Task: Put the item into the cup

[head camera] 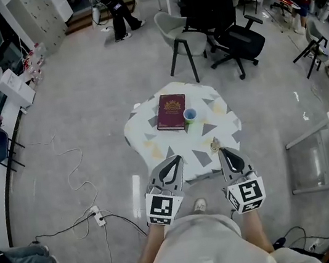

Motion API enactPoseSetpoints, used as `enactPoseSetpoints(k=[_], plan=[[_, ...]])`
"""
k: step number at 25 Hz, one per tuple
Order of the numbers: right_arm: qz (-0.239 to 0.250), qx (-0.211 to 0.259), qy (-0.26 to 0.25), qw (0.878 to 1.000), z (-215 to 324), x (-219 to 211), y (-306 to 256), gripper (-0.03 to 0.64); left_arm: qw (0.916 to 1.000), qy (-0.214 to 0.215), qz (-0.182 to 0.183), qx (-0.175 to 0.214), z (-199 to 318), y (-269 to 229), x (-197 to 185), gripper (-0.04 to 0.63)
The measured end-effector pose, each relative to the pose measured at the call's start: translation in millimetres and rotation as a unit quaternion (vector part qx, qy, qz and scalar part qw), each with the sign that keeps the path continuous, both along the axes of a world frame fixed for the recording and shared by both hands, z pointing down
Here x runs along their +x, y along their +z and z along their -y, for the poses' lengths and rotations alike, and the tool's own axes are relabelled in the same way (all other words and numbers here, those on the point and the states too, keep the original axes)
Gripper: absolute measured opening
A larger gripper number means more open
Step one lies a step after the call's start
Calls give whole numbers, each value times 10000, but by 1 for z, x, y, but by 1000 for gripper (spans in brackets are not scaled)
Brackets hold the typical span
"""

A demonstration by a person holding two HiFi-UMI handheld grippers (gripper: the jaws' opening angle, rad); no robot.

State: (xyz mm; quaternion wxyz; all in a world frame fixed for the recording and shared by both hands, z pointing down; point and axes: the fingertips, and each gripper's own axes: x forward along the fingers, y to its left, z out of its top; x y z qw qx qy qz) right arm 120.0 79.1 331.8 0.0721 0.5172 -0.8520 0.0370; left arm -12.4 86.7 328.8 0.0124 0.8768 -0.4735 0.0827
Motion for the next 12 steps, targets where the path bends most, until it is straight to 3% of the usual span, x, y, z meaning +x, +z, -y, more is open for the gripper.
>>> enactPoseSetpoints(k=[12], plan=[[164, 72, -228, 9996, 29, 20, -3, 5, 9997, -217, 107, 76, 22, -6, 24, 12]])
